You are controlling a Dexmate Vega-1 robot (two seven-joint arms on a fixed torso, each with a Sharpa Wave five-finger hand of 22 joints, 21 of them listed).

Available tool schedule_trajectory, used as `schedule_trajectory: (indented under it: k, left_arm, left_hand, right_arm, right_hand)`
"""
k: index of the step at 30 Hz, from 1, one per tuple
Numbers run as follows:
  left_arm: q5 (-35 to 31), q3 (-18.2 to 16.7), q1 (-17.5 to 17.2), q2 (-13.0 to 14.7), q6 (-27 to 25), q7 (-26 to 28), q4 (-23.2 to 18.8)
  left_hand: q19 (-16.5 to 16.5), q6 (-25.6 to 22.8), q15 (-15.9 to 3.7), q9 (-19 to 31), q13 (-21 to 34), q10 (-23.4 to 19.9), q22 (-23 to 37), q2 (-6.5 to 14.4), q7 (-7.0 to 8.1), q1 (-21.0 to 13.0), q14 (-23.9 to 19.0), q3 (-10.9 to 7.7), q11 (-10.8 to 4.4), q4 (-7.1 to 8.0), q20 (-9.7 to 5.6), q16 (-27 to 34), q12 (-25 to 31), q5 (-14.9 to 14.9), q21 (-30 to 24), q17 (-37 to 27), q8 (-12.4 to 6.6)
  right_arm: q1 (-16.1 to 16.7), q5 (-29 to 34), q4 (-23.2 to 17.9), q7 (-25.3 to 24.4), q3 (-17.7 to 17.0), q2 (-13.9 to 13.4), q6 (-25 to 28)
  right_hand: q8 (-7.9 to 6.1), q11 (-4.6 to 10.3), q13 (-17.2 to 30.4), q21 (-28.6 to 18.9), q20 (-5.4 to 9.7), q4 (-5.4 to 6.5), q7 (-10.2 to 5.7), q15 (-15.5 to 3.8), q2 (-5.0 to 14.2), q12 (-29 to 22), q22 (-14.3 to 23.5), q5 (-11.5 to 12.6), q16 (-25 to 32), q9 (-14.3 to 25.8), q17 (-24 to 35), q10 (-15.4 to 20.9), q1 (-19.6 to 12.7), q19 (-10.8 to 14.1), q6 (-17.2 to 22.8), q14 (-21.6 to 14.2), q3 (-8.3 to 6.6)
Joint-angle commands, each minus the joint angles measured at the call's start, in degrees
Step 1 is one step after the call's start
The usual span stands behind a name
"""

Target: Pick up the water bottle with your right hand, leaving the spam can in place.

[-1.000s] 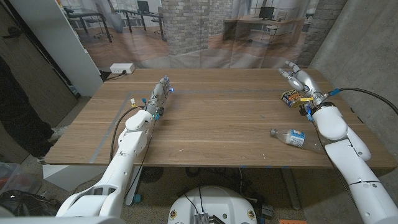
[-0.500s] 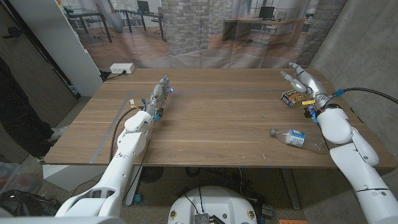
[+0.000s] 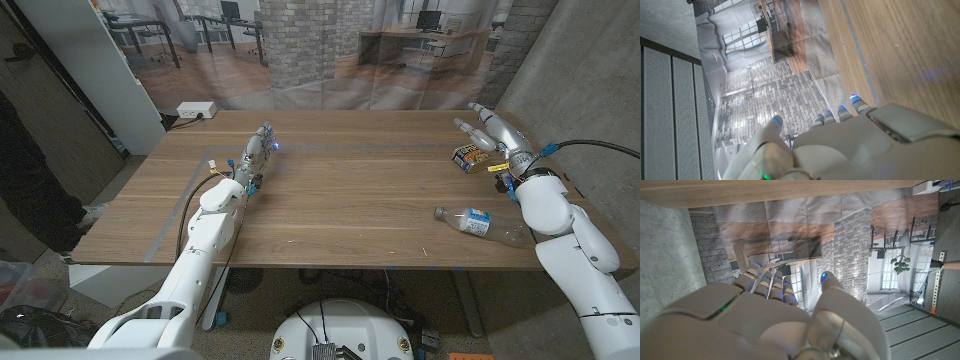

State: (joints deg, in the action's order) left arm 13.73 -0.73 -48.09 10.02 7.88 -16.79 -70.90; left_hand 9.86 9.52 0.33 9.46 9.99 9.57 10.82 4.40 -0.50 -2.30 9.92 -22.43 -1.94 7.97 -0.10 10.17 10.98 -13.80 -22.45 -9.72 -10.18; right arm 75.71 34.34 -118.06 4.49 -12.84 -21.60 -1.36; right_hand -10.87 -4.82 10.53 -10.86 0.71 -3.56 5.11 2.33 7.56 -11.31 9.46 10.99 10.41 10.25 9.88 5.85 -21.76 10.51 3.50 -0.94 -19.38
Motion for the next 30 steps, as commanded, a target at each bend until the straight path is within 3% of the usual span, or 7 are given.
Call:
schedule_trajectory:
  k: [1,30]
  left_arm:
    - [0.1,0.1,0.5,0.1,0.3,-0.5,0.7]
    - [0.0,0.3,0.3,0.0,0.0,-0.7,0.5]
  left_hand:
    - [6.1,10.7,0.48,0.3,0.3,10.2,0.1,2.0,0.05,-0.3,11.2,0.24,-0.05,-0.01,0.34,0.4,0.3,-0.1,0.0,-0.3,-0.20]
    - [5.8,10.3,0.65,0.3,0.3,9.9,0.1,2.0,0.00,-0.3,10.7,0.34,0.00,-0.02,0.46,0.4,0.4,-0.1,0.2,-0.3,-0.23]
  right_arm:
    - [2.1,4.1,-3.5,1.5,-1.1,0.3,2.4]
    - [6.3,11.9,-9.6,6.3,-2.9,1.7,7.5]
  right_hand:
    - [-0.48,0.03,0.1,-0.2,-0.47,-0.50,0.12,0.17,-0.05,-0.1,0.2,-0.3,0.1,0.2,-0.1,0.3,-0.7,0.1,0.4,-0.4,-0.08]
    - [-0.89,0.84,0.1,-0.6,-0.51,-2.09,-1.33,-0.17,0.79,-0.3,0.3,-0.6,0.6,0.3,0.0,1.8,-2.6,1.5,2.5,-2.1,-1.02]
